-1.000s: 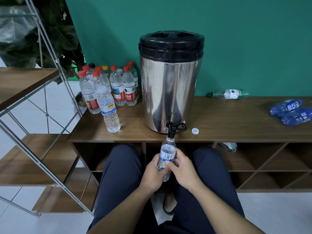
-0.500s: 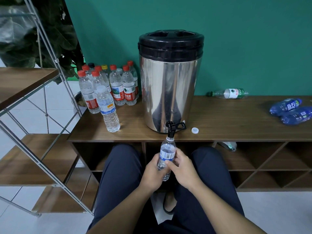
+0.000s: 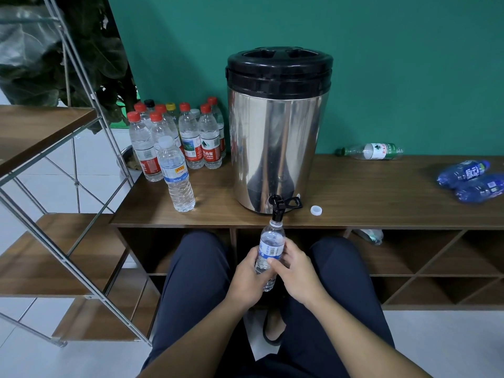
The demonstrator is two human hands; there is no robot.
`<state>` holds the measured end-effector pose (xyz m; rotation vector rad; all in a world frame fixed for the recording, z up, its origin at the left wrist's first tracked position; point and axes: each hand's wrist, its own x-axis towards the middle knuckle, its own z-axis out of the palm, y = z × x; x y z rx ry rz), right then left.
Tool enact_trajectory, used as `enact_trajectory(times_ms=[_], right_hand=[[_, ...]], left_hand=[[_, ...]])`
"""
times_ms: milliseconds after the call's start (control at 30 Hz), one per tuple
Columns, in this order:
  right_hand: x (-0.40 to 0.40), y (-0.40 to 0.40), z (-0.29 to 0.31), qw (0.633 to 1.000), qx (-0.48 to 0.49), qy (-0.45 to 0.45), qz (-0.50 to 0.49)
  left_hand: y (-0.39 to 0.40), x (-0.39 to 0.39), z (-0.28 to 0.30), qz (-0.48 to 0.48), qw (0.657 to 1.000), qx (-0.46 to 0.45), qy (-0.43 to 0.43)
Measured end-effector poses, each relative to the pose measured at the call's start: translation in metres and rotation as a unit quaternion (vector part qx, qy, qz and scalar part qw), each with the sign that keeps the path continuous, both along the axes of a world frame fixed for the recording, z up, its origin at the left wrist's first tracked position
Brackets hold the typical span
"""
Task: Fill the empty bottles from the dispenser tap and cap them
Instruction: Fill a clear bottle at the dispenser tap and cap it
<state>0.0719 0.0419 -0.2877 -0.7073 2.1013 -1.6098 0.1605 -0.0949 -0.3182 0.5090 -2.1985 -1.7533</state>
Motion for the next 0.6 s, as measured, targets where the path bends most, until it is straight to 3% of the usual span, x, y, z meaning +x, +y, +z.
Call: enact_trajectory(times_ms=[600], right_hand=[[0.0015,0.0004,0.003,1.0,-0.006,-0.002,0.001]], left_hand=[[0.0006,0.0016,0.0044,-0.001,1.0,-0.004,-0.001]])
